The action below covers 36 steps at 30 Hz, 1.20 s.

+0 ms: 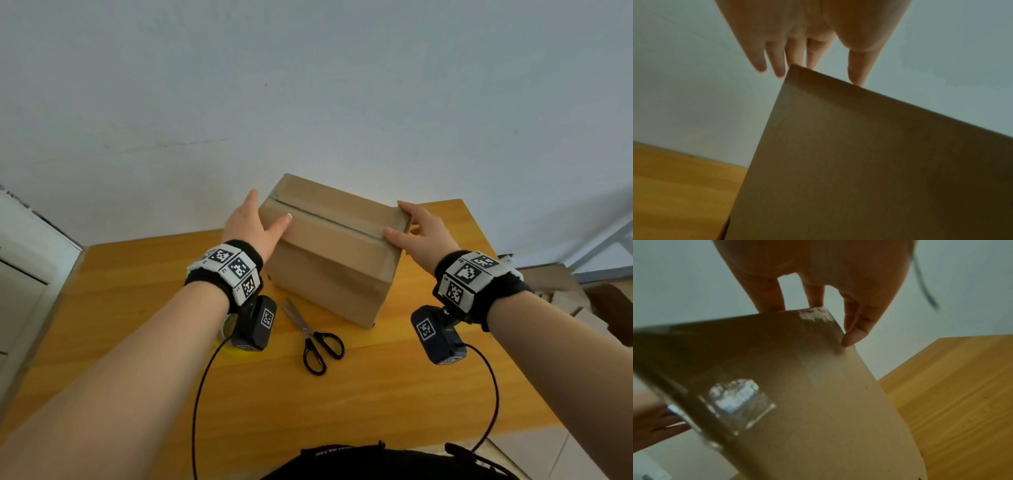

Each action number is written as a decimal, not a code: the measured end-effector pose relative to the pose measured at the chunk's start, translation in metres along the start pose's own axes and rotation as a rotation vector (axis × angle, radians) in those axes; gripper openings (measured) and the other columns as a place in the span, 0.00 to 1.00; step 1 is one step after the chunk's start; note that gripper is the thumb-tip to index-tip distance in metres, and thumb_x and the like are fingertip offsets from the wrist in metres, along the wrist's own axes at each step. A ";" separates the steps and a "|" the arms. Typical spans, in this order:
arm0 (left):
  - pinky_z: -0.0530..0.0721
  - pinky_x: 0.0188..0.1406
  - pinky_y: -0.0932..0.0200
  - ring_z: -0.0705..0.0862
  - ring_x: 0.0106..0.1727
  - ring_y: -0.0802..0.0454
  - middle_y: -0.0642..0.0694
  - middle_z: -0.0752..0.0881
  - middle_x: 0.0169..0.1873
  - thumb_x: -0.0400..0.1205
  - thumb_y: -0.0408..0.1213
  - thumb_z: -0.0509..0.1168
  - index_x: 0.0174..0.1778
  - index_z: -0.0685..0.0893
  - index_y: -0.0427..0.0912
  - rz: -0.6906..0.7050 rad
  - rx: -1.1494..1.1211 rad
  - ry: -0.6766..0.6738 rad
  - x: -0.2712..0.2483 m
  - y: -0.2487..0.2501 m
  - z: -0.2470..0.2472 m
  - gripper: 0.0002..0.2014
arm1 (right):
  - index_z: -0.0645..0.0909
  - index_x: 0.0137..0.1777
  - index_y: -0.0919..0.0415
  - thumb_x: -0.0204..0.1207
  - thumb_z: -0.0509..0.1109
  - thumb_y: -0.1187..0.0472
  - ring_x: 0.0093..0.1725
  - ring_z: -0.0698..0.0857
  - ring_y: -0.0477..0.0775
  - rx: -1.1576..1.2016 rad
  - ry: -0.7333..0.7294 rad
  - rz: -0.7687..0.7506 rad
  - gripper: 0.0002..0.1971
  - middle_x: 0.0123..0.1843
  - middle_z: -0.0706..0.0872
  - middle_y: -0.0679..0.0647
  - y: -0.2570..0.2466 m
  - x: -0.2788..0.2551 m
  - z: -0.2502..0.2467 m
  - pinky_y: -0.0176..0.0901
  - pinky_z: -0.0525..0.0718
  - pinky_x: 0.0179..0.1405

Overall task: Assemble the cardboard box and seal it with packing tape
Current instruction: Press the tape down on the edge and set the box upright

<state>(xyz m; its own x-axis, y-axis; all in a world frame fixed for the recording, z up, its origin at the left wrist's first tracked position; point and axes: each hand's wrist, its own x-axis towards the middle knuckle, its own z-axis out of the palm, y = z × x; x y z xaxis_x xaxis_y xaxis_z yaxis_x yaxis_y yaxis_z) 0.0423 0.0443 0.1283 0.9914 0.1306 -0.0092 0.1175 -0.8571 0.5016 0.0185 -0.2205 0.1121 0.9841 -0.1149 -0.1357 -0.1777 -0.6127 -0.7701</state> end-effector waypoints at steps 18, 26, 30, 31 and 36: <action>0.75 0.44 0.59 0.80 0.50 0.50 0.45 0.83 0.57 0.77 0.59 0.62 0.64 0.78 0.43 -0.015 -0.118 0.032 -0.010 0.003 -0.020 0.27 | 0.78 0.62 0.63 0.69 0.71 0.40 0.49 0.83 0.55 -0.126 0.062 0.066 0.30 0.54 0.85 0.56 -0.029 -0.003 0.000 0.45 0.81 0.43; 0.71 0.31 0.57 0.76 0.34 0.48 0.47 0.75 0.29 0.78 0.68 0.39 0.36 0.74 0.43 -0.116 -0.076 -0.009 -0.016 -0.009 -0.027 0.32 | 0.67 0.70 0.63 0.67 0.76 0.45 0.60 0.78 0.57 0.053 0.114 0.034 0.37 0.64 0.78 0.56 -0.038 -0.009 0.010 0.45 0.76 0.50; 0.76 0.36 0.55 0.81 0.38 0.43 0.42 0.79 0.32 0.79 0.67 0.34 0.38 0.76 0.41 -0.152 -0.053 -0.039 -0.016 -0.020 -0.029 0.36 | 0.72 0.61 0.63 0.74 0.61 0.36 0.40 0.77 0.49 0.162 0.155 0.131 0.30 0.43 0.78 0.51 -0.042 -0.009 0.018 0.41 0.72 0.34; 0.77 0.38 0.54 0.82 0.39 0.43 0.40 0.81 0.34 0.80 0.66 0.36 0.39 0.78 0.39 -0.161 -0.054 -0.047 -0.017 -0.022 -0.029 0.36 | 0.72 0.59 0.64 0.76 0.60 0.37 0.37 0.75 0.48 0.173 0.172 0.145 0.28 0.39 0.76 0.50 -0.041 -0.009 0.020 0.41 0.70 0.31; 0.81 0.51 0.47 0.84 0.50 0.39 0.37 0.84 0.47 0.82 0.57 0.49 0.48 0.77 0.40 -0.193 -0.228 -0.126 -0.018 -0.035 -0.024 0.23 | 0.70 0.64 0.65 0.77 0.65 0.53 0.42 0.76 0.52 0.197 0.164 0.177 0.20 0.48 0.76 0.54 -0.036 -0.008 0.029 0.41 0.71 0.37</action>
<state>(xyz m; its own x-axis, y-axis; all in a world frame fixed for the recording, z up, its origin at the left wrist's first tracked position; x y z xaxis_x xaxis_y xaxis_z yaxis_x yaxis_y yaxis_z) 0.0191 0.0844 0.1315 0.9530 0.2051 -0.2230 0.3024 -0.6871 0.6606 0.0170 -0.1744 0.1231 0.9211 -0.3405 -0.1888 -0.3263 -0.4104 -0.8515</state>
